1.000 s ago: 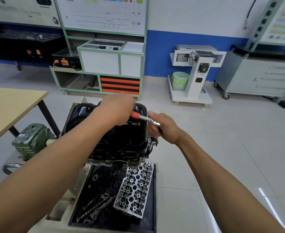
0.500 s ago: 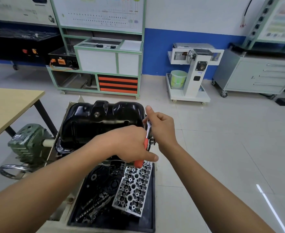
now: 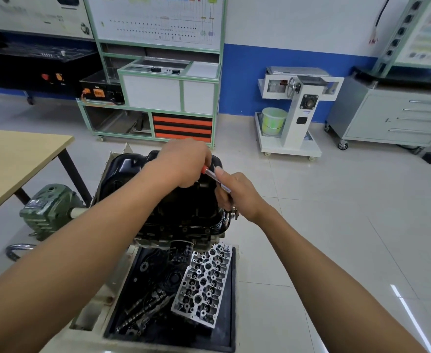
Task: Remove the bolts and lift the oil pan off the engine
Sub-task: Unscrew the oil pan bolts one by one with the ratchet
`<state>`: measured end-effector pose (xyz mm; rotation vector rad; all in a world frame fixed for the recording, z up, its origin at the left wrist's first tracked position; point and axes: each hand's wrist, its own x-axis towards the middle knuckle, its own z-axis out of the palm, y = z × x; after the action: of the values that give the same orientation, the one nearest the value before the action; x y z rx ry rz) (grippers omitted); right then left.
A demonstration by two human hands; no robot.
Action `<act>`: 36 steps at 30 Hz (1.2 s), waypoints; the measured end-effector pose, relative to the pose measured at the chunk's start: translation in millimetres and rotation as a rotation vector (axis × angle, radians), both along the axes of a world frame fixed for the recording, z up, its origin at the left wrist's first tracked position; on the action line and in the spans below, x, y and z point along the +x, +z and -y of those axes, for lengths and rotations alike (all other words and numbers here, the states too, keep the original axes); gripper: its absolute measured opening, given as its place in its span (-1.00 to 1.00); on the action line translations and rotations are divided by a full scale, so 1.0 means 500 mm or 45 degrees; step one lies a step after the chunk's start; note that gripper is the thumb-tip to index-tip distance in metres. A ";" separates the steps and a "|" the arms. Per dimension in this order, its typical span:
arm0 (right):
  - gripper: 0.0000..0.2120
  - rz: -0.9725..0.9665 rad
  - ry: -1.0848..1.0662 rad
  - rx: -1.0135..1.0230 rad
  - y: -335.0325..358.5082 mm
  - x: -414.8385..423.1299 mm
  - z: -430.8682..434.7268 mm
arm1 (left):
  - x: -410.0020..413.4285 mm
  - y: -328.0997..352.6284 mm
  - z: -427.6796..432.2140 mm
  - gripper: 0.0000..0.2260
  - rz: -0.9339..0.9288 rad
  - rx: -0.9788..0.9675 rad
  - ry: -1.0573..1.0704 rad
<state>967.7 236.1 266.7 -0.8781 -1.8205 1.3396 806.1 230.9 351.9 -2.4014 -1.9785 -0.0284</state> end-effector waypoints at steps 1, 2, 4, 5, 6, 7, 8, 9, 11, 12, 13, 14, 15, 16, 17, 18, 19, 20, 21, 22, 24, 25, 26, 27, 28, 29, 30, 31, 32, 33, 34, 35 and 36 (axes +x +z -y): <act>-0.26 -0.024 0.026 -0.038 0.003 0.005 -0.006 | 0.006 -0.007 -0.006 -0.65 0.007 0.041 -0.022; -0.30 -0.041 0.045 -0.077 0.007 0.012 -0.012 | 0.012 -0.013 -0.004 -0.70 0.037 0.046 -0.025; -0.35 0.002 0.027 -0.095 0.009 0.026 -0.020 | 0.016 -0.026 0.005 -0.82 0.108 0.018 -0.035; -0.37 0.043 -0.014 -0.069 0.008 0.030 -0.021 | 0.014 -0.032 0.011 -0.80 0.137 -0.028 -0.061; -0.40 0.059 -0.078 -0.038 0.008 0.031 -0.018 | 0.010 -0.035 0.019 -0.82 0.165 -0.132 -0.080; -0.44 0.053 -0.158 -0.016 0.007 0.031 -0.012 | 0.007 -0.037 0.030 -0.85 0.218 -0.263 -0.115; -0.46 0.046 -0.234 0.006 0.008 0.032 -0.005 | 0.007 -0.036 0.041 -0.77 0.276 -0.403 -0.149; -0.43 0.069 -0.296 0.033 0.010 0.033 0.001 | 0.007 -0.033 0.053 -0.67 0.347 -0.533 -0.177; -0.40 0.215 -0.377 0.096 0.016 0.038 0.011 | 0.003 -0.030 0.064 -0.58 0.533 -0.671 -0.241; -0.43 0.285 -0.397 0.112 0.021 0.040 0.016 | -0.001 -0.031 0.064 -0.58 0.634 -0.698 -0.279; -0.46 0.343 -0.403 0.120 0.025 0.042 0.021 | -0.005 -0.030 0.065 -0.57 0.729 -0.723 -0.311; -0.50 0.388 -0.406 0.122 0.031 0.043 0.027 | -0.010 -0.031 0.064 -0.58 0.808 -0.753 -0.343; -0.54 0.420 -0.404 0.121 0.039 0.046 0.031 | -0.015 -0.030 0.063 -0.57 0.869 -0.793 -0.372; -0.58 0.447 -0.390 0.113 0.048 0.048 0.034 | -0.020 -0.032 0.058 -0.57 0.918 -0.844 -0.389; -0.61 0.479 -0.362 0.105 0.057 0.051 0.036 | -0.025 -0.035 0.053 -0.59 0.965 -0.878 -0.388; -0.64 0.518 -0.328 0.102 0.069 0.053 0.038 | -0.029 -0.040 0.048 -0.62 1.005 -0.875 -0.379; -0.66 0.555 -0.300 0.113 0.080 0.056 0.037 | -0.031 -0.045 0.044 -0.64 1.039 -0.829 -0.360; -0.68 0.587 -0.291 0.139 0.091 0.059 0.034 | -0.030 -0.051 0.039 -0.65 1.077 -0.737 -0.332; -0.70 0.623 -0.292 0.181 0.103 0.064 0.029 | -0.024 -0.058 0.036 -0.64 1.123 -0.614 -0.294; -0.73 0.662 -0.275 0.226 0.116 0.071 0.023 | -0.015 -0.068 0.035 -0.59 1.167 -0.475 -0.255; -0.79 0.751 -0.150 0.291 0.140 0.085 0.015 | 0.005 -0.087 0.037 -0.54 1.206 -0.222 -0.193; -0.82 0.805 -0.080 0.312 0.150 0.091 0.013 | 0.014 -0.095 0.036 -0.57 1.229 -0.185 -0.188; -0.86 0.859 -0.028 0.332 0.160 0.096 0.011 | 0.022 -0.102 0.033 -0.63 1.270 -0.221 -0.205; -0.87 0.908 0.000 0.359 0.167 0.100 0.007 | 0.029 -0.110 0.031 -0.67 1.305 -0.297 -0.236; -0.85 0.958 0.009 0.395 0.174 0.103 0.002 | 0.032 -0.118 0.028 -0.68 1.314 -0.375 -0.267; -0.84 1.018 0.016 0.434 0.181 0.105 -0.002 | 0.034 -0.125 0.024 -0.68 1.307 -0.430 -0.297; -0.81 1.081 0.027 0.476 0.188 0.105 -0.004 | 0.035 -0.133 0.020 -0.69 1.295 -0.463 -0.327; -0.78 1.130 0.045 0.518 0.194 0.104 -0.004 | 0.036 -0.142 0.016 -0.72 1.281 -0.481 -0.355; -0.72 1.162 0.064 0.558 0.197 0.103 -0.002 | 0.037 -0.151 0.013 -0.73 1.269 -0.493 -0.368; -0.66 1.185 0.074 0.598 0.199 0.102 0.000 | 0.038 -0.158 0.010 -0.73 1.267 -0.498 -0.365; -0.61 1.202 0.068 0.630 0.200 0.101 0.002 | 0.038 -0.163 0.009 -0.73 1.274 -0.491 -0.356; -0.60 1.212 0.053 0.648 0.200 0.101 0.005 | 0.039 -0.168 0.008 -0.73 1.286 -0.470 -0.346; -0.62 1.222 0.038 0.663 0.198 0.102 0.006 | 0.038 -0.173 0.007 -0.74 1.298 -0.437 -0.337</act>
<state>1018.8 232.9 366.0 -1.3026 -2.7130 0.3585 825.2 227.4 265.6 -3.2488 -2.0031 -1.2382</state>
